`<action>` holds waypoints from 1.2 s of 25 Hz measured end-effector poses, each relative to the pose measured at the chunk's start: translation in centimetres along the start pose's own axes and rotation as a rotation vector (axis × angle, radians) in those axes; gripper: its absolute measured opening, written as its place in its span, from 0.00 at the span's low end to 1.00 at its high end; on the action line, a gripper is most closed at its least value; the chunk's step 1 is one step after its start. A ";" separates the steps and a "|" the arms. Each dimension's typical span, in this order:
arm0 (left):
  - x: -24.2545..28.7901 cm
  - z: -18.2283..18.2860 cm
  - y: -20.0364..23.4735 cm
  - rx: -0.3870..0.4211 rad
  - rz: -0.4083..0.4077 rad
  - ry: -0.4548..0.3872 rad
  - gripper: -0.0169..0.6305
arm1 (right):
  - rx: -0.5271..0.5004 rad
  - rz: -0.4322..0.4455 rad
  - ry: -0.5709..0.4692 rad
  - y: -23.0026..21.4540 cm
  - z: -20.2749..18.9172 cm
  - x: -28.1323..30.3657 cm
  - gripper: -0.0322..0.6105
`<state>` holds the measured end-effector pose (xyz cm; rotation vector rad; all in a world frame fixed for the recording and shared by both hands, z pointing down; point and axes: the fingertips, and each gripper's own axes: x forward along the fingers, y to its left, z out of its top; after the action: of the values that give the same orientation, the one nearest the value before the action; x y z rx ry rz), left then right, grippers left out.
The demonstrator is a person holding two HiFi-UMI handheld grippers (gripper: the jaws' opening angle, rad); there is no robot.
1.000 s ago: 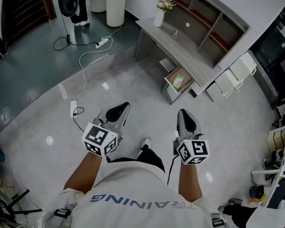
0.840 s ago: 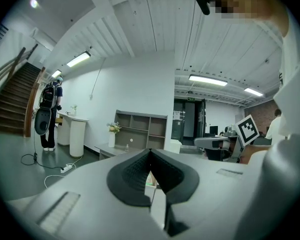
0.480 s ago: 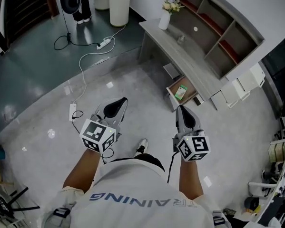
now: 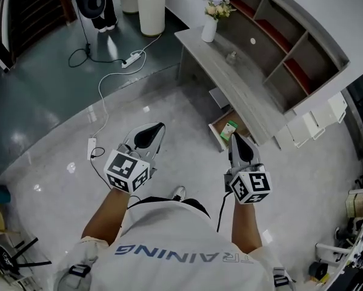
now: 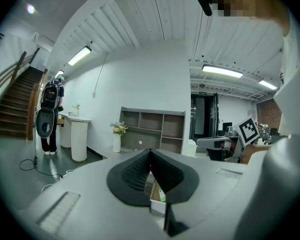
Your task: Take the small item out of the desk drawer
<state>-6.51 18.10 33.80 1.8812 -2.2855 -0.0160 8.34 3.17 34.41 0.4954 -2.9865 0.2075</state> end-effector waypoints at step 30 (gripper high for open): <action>32.2 1.4 3.7 0.155 -0.648 0.101 0.03 | 0.119 -0.665 0.021 -18.7 -0.6 10.7 0.07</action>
<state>-16.24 -12.71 37.20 2.5476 -1.5624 0.1679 4.45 -17.62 38.57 1.4325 -2.6108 0.3188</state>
